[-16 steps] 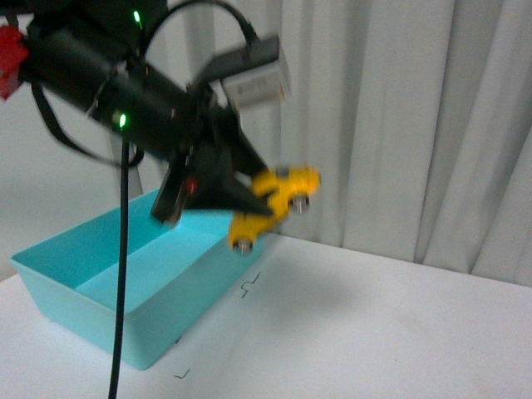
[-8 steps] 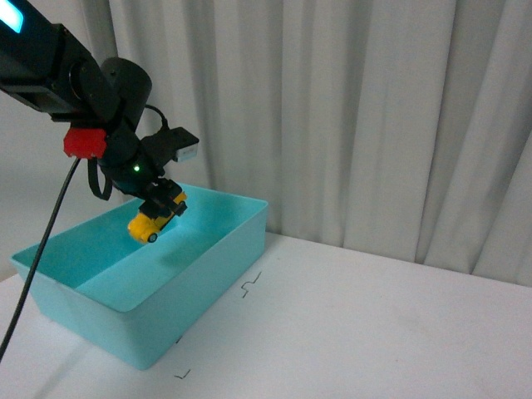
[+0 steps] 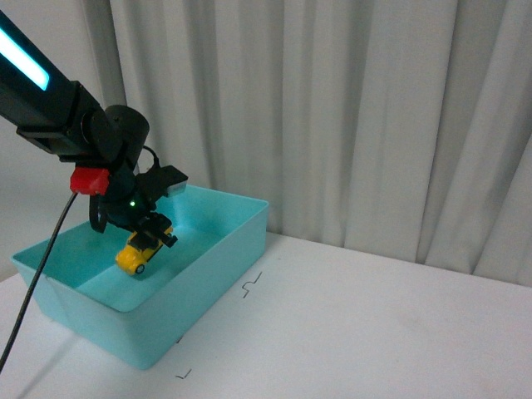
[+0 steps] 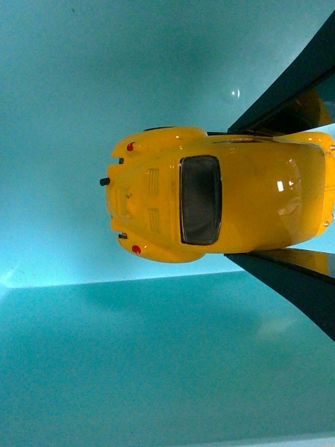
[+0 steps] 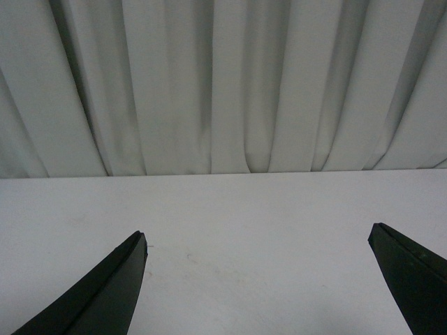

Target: Wind up and store yellow beetle toy

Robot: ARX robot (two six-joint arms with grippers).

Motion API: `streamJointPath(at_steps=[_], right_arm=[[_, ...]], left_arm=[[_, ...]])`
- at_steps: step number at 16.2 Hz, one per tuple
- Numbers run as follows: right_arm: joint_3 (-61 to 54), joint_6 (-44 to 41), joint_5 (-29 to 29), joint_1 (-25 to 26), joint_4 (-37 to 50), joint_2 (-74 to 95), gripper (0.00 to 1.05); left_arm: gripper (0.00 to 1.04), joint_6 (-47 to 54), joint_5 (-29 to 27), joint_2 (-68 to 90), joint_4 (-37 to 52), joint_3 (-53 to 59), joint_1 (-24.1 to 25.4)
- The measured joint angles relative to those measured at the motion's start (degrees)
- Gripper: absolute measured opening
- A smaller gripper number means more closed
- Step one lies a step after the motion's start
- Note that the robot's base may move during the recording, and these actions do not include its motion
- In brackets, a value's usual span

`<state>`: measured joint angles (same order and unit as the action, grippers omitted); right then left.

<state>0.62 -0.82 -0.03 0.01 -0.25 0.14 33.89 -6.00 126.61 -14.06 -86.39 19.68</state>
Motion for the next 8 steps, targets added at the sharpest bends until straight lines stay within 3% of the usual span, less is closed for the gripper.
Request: streamJointPath(at_steps=[2, 4, 7, 8], right_arm=[[0.0, 0.0, 0.0, 0.0, 0.0, 0.0, 0.98], [0.0, 0.0, 0.0, 0.0, 0.0, 0.0, 0.98], [0.0, 0.0, 0.0, 0.0, 0.0, 0.0, 0.98], [0.0, 0.0, 0.0, 0.0, 0.0, 0.0, 0.98]], left_arm=[[0.41, 0.8, 0.7, 0.0, -1.1, 0.0, -0.8], [0.67, 0.7, 2.6, 0.1, -4.2, -0.1, -1.2], [0.99, 1.4, 4.3, -1.8, -4.1, 0.0, 0.4], [0.98, 1.5, 6.4, -4.5, -3.8, 0.9, 1.1]])
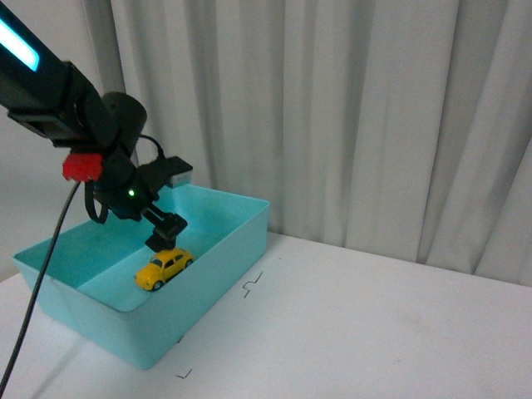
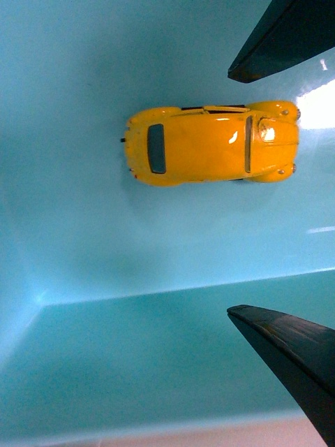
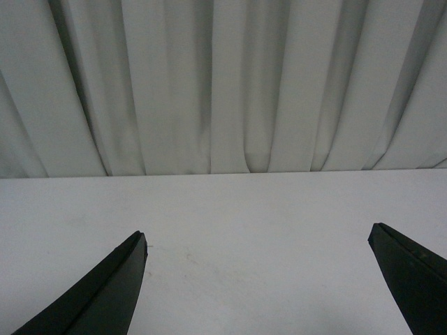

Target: Wind up and store yellow beetle toy

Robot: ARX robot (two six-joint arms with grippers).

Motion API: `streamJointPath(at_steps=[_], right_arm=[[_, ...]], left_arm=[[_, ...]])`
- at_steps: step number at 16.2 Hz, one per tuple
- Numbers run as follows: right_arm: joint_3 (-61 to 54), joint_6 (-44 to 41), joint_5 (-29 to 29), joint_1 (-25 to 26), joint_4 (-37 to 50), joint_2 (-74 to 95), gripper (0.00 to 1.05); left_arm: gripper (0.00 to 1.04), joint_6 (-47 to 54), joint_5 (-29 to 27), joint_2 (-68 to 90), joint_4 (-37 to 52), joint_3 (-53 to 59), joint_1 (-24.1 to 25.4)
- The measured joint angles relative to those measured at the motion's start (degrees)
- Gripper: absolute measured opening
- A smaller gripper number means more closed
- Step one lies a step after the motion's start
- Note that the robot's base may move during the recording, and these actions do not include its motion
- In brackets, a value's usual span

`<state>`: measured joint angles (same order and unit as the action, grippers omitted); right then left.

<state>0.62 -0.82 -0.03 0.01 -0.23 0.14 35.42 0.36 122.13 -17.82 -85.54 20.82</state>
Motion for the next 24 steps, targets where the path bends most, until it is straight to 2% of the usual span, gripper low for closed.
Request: streamJointPath(at_steps=[3, 4, 5, 6, 7, 9, 11, 12, 14, 20, 21, 22, 24], right_arm=[[0.0, 0.0, 0.0, 0.0, 0.0, 0.0, 0.98], [0.0, 0.0, 0.0, 0.0, 0.0, 0.0, 0.98], [0.0, 0.0, -0.1, 0.0, 0.0, 0.0, 0.98], [0.0, 0.0, 0.0, 0.0, 0.0, 0.0, 0.98], [0.0, 0.0, 0.0, 0.0, 0.0, 0.0, 0.98], [0.0, 0.0, 0.0, 0.0, 0.0, 0.0, 0.98], [0.0, 0.0, 0.0, 0.0, 0.0, 0.0, 0.98], [0.0, 0.0, 0.0, 0.0, 0.0, 0.0, 0.98], [0.0, 0.0, 0.0, 0.0, 0.0, 0.0, 0.98], [0.0, 0.0, 0.0, 0.0, 0.0, 0.0, 0.98], [0.0, 0.0, 0.0, 0.0, 0.0, 0.0, 0.98], [0.0, 0.0, 0.1, 0.0, 0.0, 0.0, 0.98], [0.0, 0.0, 0.0, 0.0, 0.0, 0.0, 0.98]], left_arm=[[0.98, -0.4, 10.0, -14.1, 2.3, 5.4, 2.7], [0.97, -1.4, 14.2, -19.2, 6.8, 9.3, 3.7], [0.85, -9.4, 20.3, -26.2, 28.2, 20.2, 3.9], [0.72, -18.7, 20.7, -32.8, 43.6, 31.5, 2.2], [0.59, -26.2, 19.7, -37.5, 55.0, 40.5, -0.5], [0.36, -32.2, 17.1, -43.1, 64.8, 53.1, -5.0], [0.11, -34.2, 12.9, -49.0, 66.9, 61.9, -7.1], [0.02, -34.9, 11.5, -51.9, 67.2, 65.0, -8.5], [0.02, -35.0, 9.6, -57.1, 67.1, 70.3, -11.6], [0.02, -35.1, 4.5, -72.2, 61.0, 79.5, -16.2], [0.02, -35.2, 0.4, -74.9, 59.2, 80.5, -19.2], [0.02, -35.1, 0.3, -77.3, 57.8, 81.3, -20.9], [0.02, -35.2, -0.4, -79.6, 59.1, 84.0, -20.8]])
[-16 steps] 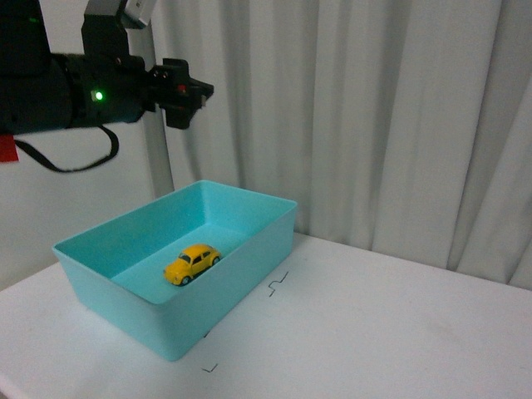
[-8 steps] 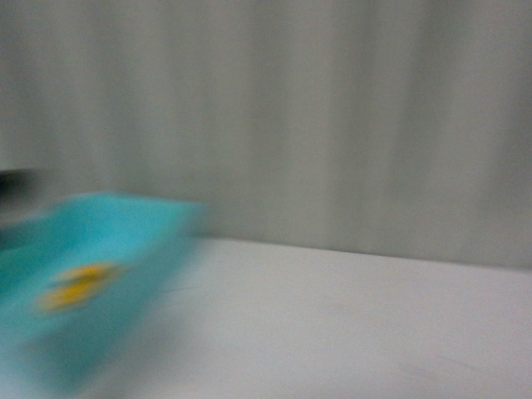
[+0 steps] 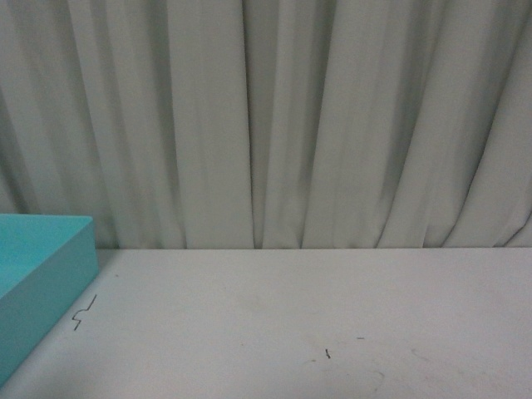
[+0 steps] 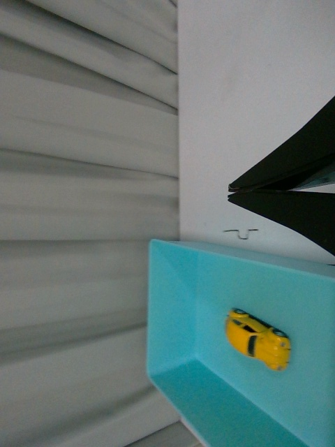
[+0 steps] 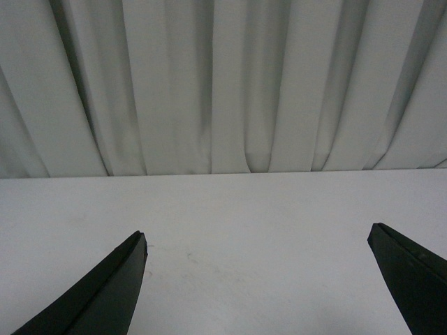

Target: Wind up and store yellow beetle toy

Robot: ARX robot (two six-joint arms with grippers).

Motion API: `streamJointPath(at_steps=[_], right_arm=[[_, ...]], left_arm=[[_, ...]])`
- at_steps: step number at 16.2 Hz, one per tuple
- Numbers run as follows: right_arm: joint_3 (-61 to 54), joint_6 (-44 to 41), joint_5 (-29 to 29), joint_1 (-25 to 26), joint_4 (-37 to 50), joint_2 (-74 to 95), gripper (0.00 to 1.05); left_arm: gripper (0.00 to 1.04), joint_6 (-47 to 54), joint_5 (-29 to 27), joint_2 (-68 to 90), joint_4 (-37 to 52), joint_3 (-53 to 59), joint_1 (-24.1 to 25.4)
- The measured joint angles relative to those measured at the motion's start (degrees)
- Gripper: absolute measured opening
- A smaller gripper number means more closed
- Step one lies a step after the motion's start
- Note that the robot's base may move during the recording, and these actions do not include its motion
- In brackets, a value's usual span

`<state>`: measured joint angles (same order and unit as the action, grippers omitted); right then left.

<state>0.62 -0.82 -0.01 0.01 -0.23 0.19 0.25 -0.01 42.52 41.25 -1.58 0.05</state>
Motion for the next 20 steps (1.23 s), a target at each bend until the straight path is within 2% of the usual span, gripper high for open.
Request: streamJointPath(at_steps=[4, 9, 17, 20], right_arm=[[0.0, 0.0, 0.0, 0.0, 0.0, 0.0, 0.98], [0.0, 0.0, 0.0, 0.0, 0.0, 0.0, 0.98], [0.0, 0.0, 0.0, 0.0, 0.0, 0.0, 0.98], [0.0, 0.0, 0.0, 0.0, 0.0, 0.0, 0.98]], left_arm=[[0.02, 0.0, 0.0, -11.0, -10.0, 1.0, 0.0], [0.02, 0.0, 0.0, -19.3, -17.9, 1.0, 0.0], [0.02, 0.0, 0.0, -23.0, -21.9, 1.0, 0.0], [0.02, 0.0, 0.0, -31.5, -30.2, 1.0, 0.0]])
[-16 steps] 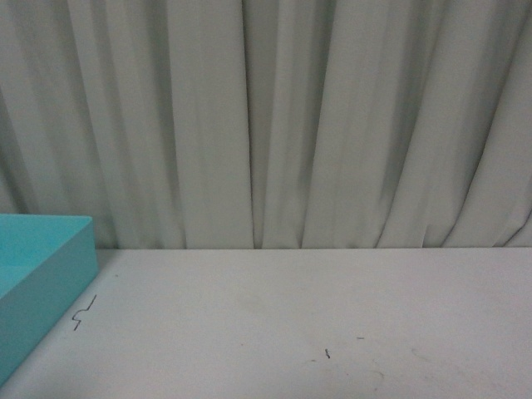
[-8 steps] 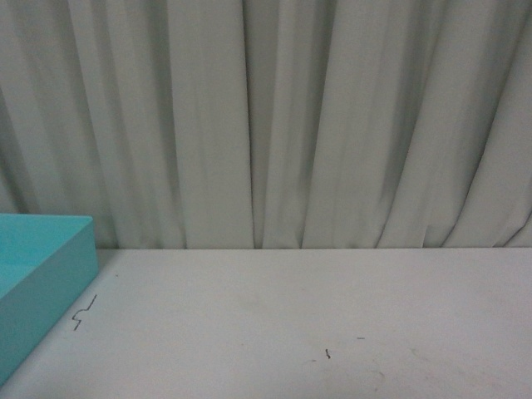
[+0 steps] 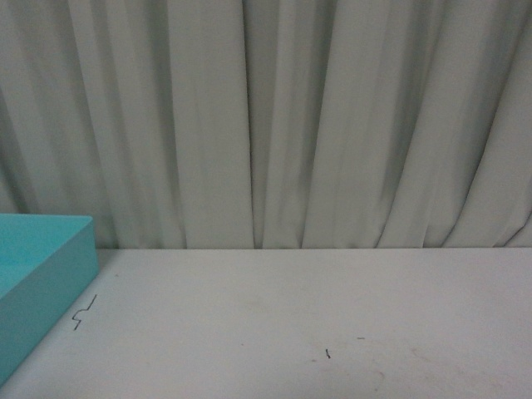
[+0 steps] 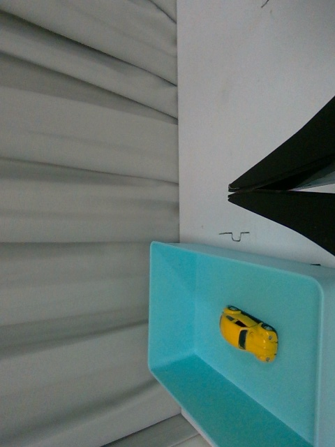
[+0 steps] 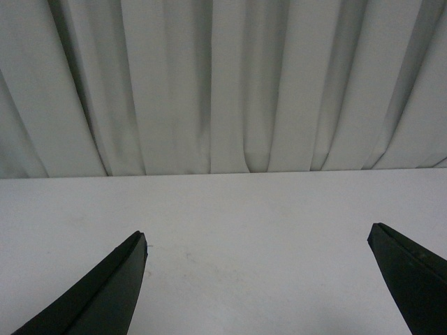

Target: Wind up and store yellow beetle toy

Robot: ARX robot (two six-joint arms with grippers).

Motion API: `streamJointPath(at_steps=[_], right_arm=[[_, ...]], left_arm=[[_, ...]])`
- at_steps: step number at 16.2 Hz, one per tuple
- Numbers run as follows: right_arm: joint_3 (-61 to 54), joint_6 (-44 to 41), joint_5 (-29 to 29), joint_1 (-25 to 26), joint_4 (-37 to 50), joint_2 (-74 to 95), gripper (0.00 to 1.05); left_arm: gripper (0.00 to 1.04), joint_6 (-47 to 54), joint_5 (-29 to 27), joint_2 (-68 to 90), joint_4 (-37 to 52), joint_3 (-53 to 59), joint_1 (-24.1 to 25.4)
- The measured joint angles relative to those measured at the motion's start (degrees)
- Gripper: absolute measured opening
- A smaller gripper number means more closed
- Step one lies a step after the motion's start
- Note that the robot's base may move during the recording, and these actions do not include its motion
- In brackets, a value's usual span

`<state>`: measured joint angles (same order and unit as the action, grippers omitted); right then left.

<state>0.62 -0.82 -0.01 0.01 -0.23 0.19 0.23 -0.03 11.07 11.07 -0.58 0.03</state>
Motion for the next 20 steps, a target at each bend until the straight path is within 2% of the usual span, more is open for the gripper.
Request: streamJointPath(at_steps=[1, 2, 6, 7, 11, 13, 16, 17, 20], right_arm=[[0.0, 0.0, 0.0, 0.0, 0.0, 0.0, 0.98], [0.0, 0.0, 0.0, 0.0, 0.0, 0.0, 0.98], [0.0, 0.0, 0.0, 0.0, 0.0, 0.0, 0.98], [0.0, 0.0, 0.0, 0.0, 0.0, 0.0, 0.98], [0.0, 0.0, 0.0, 0.0, 0.0, 0.0, 0.98], [0.0, 0.0, 0.0, 0.0, 0.0, 0.0, 0.98], [0.0, 0.0, 0.0, 0.0, 0.0, 0.0, 0.98], [0.0, 0.0, 0.0, 0.0, 0.0, 0.0, 0.98], [0.0, 0.0, 0.0, 0.0, 0.0, 0.0, 0.98]], left_arm=[[0.02, 0.0, 0.0, -2.6, -3.5, -0.1, 0.0], [0.02, 0.0, 0.1, -8.8, -11.7, 0.0, 0.0], [0.02, 0.0, 0.0, -10.9, -11.4, 0.0, 0.0], [0.05, -0.1, 0.0, -10.9, -11.4, 0.0, 0.0], [0.52, -0.1, 0.0, -10.9, -11.3, 0.0, 0.0], [0.59, -0.1, 0.0, -10.9, -11.3, 0.0, 0.0], [0.93, -0.1, 0.0, -10.9, -11.4, 0.0, 0.0], [1.00, 0.0, 0.0, -10.9, -11.3, 0.0, 0.0], [0.98, 0.0, 0.0, -10.9, -11.3, 0.0, 0.0]])
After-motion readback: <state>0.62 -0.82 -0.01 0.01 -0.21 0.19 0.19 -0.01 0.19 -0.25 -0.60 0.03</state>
